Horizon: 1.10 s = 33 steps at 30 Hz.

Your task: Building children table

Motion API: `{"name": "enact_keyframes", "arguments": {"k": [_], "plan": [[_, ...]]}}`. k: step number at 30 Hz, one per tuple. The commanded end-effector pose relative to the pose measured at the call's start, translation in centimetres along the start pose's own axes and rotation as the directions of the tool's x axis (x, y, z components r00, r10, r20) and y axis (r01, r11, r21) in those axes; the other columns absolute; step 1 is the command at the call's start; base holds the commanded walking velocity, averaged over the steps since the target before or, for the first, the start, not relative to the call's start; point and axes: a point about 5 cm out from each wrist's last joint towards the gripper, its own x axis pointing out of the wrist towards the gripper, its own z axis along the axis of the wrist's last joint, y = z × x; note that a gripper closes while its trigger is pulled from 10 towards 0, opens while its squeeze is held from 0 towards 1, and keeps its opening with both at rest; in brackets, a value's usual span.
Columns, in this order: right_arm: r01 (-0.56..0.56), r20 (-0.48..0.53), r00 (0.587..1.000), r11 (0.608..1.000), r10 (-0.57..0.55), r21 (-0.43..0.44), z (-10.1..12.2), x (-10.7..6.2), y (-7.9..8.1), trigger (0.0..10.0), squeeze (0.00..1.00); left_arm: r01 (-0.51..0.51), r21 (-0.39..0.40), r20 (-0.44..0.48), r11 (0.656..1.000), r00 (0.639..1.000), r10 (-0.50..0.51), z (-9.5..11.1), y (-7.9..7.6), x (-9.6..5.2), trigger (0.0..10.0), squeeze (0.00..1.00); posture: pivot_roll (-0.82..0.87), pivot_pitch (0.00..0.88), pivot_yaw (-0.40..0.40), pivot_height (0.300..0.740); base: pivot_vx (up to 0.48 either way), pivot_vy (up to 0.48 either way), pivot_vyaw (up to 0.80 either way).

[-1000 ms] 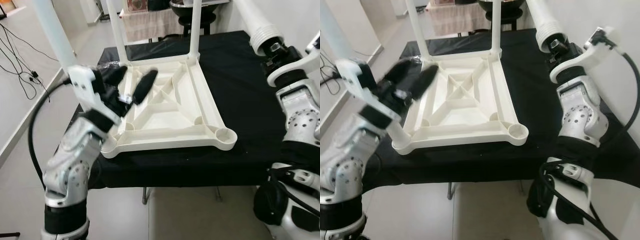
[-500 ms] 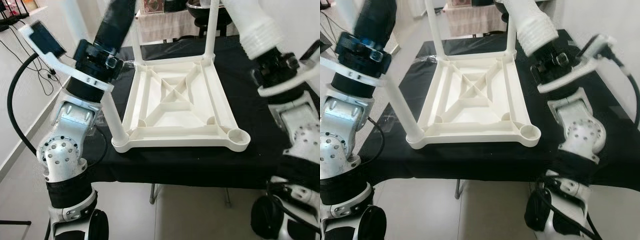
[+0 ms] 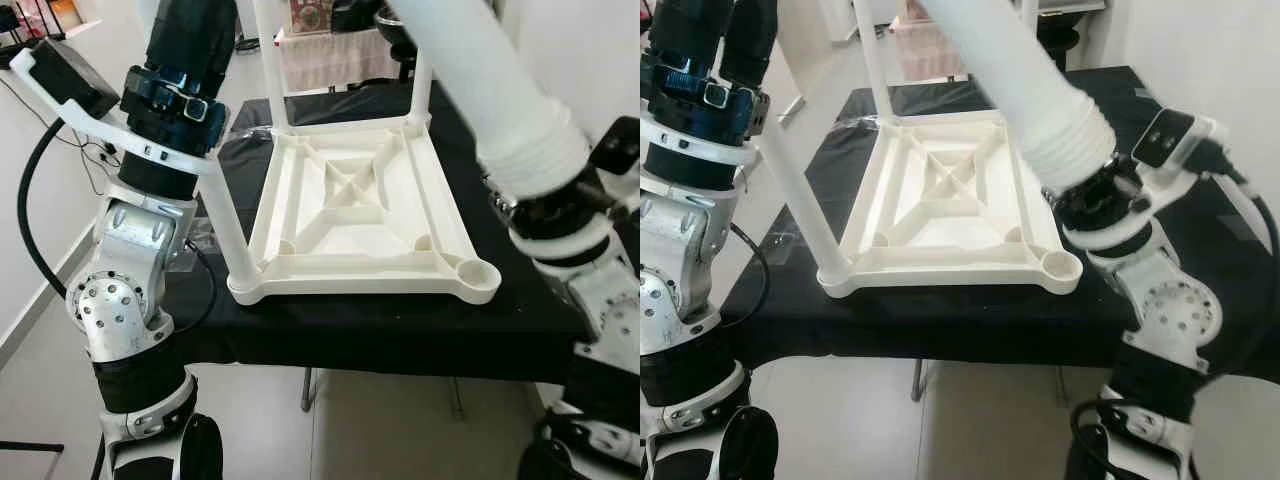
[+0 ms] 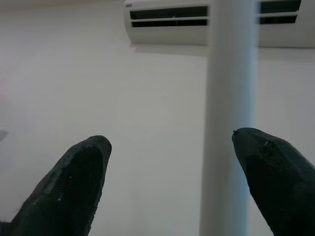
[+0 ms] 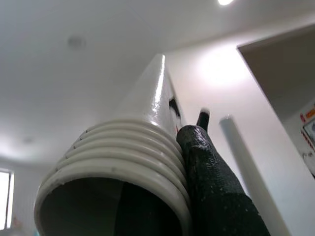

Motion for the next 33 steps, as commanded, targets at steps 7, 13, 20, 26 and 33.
{"name": "enact_keyframes", "arguments": {"k": [7,13,20,26,33], "plan": [[-0.025,-0.149,0.989,0.999,0.020,-0.032,-2.1,0.9,0.5,10.0,0.00,0.014,-0.045,-0.049,0.999,0.999,-0.016,-0.1,-0.2,-0.3,10.0,0.65,-0.09,0.038,0.105,0.740,0.000,0.000,0.00],[0.019,-0.144,0.989,0.998,-0.028,-0.060,-1.9,1.7,0.1,10.0,0.00,0.086,-0.077,-0.155,0.993,0.983,-0.097,-1.6,-0.9,-1.6,10.0,0.00,-0.09,0.043,0.103,0.740,0.000,0.000,0.00],[0.019,-0.173,0.984,0.997,-0.031,-0.072,-2.5,1.7,0.2,10.0,0.00,0.091,-0.070,-0.210,0.993,0.972,-0.104,-1.9,-1.0,-2.3,10.0,0.00,-0.09,0.045,0.100,0.740,0.000,0.000,0.00],[-0.006,-0.203,0.979,0.997,-0.009,-0.075,-3.0,1.6,0.4,10.0,0.00,0.082,-0.057,-0.215,0.995,0.972,-0.092,-2.0,-0.9,-2.4,10.0,0.00,-0.09,0.046,0.100,0.740,0.000,0.000,0.00],[0.024,-0.241,0.970,0.996,-0.044,-0.083,-3.9,1.0,0.1,10.0,0.00,0.125,-0.073,-0.159,0.990,0.978,-0.135,-1.7,-1.3,-2.2,0.0,0.00,-0.09,0.046,0.095,0.740,0.000,0.000,0.00]]}}
